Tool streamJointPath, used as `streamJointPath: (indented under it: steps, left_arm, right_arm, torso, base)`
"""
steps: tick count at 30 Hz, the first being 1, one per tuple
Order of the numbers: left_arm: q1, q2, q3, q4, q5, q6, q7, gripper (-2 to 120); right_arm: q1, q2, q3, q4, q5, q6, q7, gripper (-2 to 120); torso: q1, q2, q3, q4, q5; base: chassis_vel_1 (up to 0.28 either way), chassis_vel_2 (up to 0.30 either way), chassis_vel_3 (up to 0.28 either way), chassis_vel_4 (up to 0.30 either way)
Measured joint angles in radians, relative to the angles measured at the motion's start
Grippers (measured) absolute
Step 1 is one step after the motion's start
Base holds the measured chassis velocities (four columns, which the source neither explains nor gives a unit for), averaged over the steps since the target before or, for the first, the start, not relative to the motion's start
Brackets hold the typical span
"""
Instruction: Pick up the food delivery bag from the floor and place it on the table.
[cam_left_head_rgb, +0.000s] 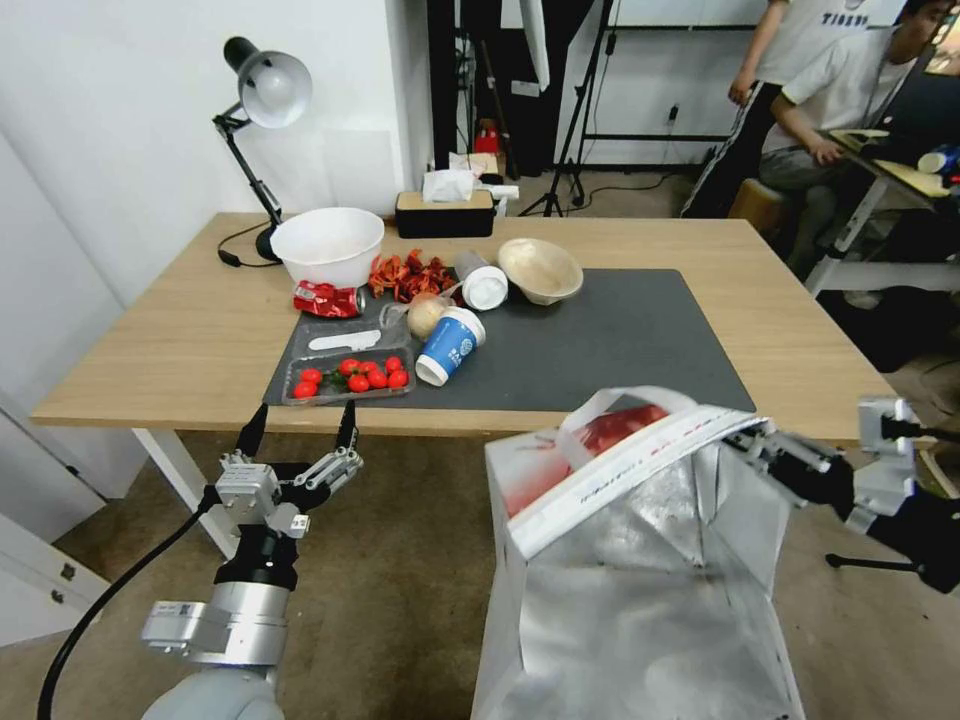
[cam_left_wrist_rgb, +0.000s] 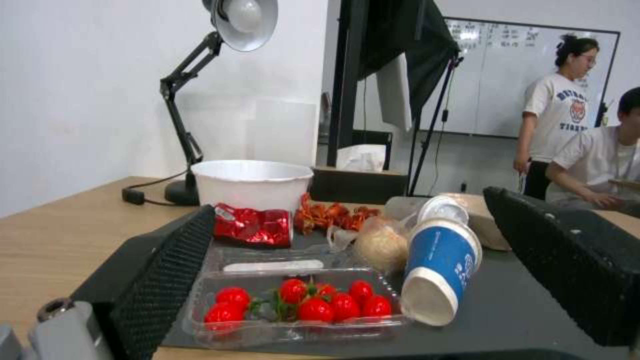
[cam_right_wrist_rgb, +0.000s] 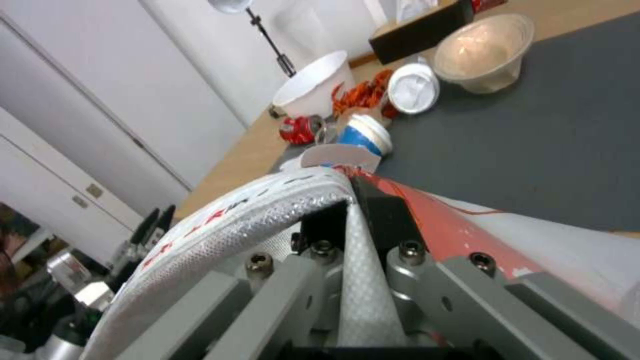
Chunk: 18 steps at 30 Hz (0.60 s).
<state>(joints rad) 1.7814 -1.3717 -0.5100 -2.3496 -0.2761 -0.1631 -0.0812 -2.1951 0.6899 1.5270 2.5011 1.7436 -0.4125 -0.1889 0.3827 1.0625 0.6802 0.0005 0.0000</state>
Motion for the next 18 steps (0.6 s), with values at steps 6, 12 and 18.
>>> streamJointPath:
  steps: [6,12,18]
  left_arm:
    - [0.002,-0.003,0.000,-0.004,0.004,-0.001,0.000,100]
    - [0.006,-0.007,-0.004,-0.010,0.009,-0.001,-0.001,100]
    - [0.010,-0.013,-0.005,-0.012,0.019,-0.001,-0.002,100]
  right_arm:
    - [0.062,-0.021,0.025,0.000,0.073,-0.007,0.032,0]
    - [0.208,-0.093,0.007,0.000,0.145,0.004,0.061,0]
    - [0.313,-0.162,-0.051,0.000,0.170,0.043,0.065,0]
  torso:
    - [0.000,0.000,0.000,0.0001,0.0001]
    - [0.000,-0.001,0.000,0.0002,0.0000]
    - [-0.001,-0.001,-0.001,0.0003,0.0001]
  base:
    - [0.000,0.000,0.000,0.000]
    - [0.000,0.000,0.000,0.000]
    - [0.000,0.000,0.000,0.000]
